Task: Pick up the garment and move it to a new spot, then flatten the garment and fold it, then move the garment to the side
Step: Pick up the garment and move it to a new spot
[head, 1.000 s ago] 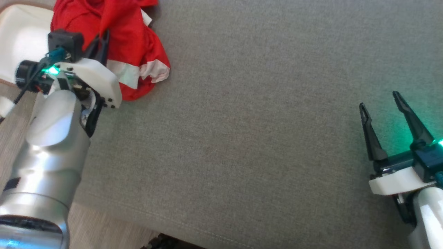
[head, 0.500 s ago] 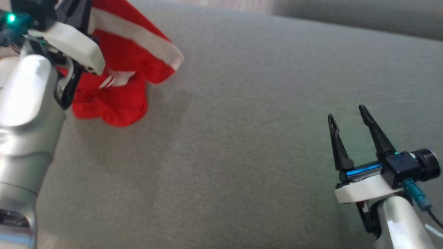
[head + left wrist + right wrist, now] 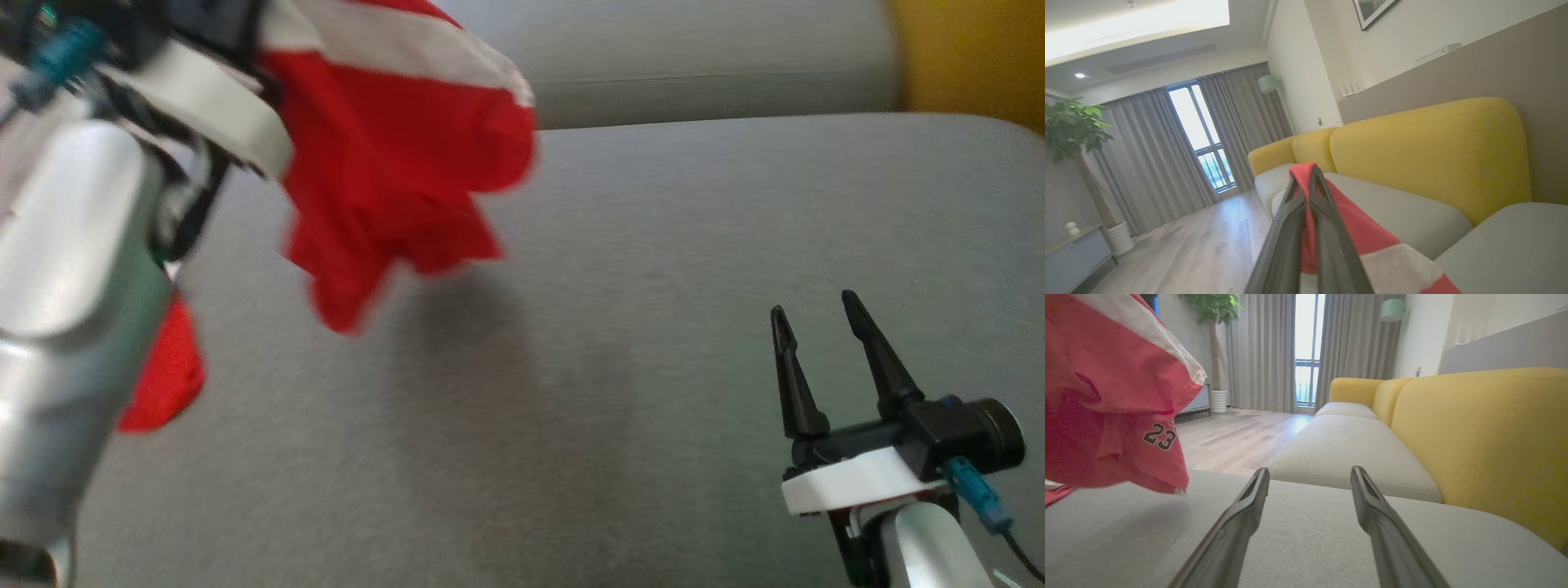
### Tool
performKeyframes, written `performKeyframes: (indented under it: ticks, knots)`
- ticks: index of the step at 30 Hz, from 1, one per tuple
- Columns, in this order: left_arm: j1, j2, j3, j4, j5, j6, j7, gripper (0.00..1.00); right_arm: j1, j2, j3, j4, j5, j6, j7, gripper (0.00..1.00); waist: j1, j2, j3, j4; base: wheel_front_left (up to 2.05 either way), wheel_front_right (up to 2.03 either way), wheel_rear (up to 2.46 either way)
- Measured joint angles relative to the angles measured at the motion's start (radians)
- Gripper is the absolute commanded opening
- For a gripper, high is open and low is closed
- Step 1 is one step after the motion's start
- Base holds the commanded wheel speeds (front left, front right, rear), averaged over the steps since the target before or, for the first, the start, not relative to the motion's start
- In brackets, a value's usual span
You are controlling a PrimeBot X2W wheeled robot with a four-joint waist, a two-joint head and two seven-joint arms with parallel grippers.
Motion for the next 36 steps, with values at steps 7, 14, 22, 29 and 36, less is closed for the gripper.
performKeyframes:
  ticks: [7, 14, 22, 29, 36]
  knots:
    - [0.133, -0.052, -0.063, -0.118, -0.045, 0.035, 0.06, 0.0, 0.0, 0.008, -0.008, -0.013, 0.0, 0.0, 0.0, 1.0, 0.0001, 0.0, -0.016, -0.152, 0.0, 0.0, 0.0]
    - [0.263, -0.233, -0.199, -0.049, -0.059, 0.068, 0.036, 0.0, -0.013, 0.011, 0.001, -0.038, 0.044, 0.0, 0.0, 1.0, 0.0004, 0.0, 0.09, -0.299, 0.0, 0.0, 0.0]
    - [0.343, -0.356, -0.282, 0.137, -0.05, 0.082, -0.073, 1.0, -0.054, 0.012, -0.002, -0.048, 0.071, 0.0, 0.0, 1.0, 0.0005, 0.0, 0.226, -0.369, 0.0, 0.0, 0.0]
    - [0.371, -0.376, -0.305, 0.142, -0.107, 0.075, -0.197, 1.0, -0.053, 0.012, -0.006, -0.033, 0.069, 0.0, 0.0, 1.0, 0.0003, 0.0, 0.21, -0.334, 0.0, 0.0, 0.0]
    - [0.424, -0.376, -0.279, 0.073, -0.094, 0.155, -0.25, 1.0, -0.031, 0.013, -0.01, -0.015, 0.052, 0.0, 0.0, 1.0, 0.0001, 0.0, 0.125, -0.272, 0.0, 0.0, 0.0]
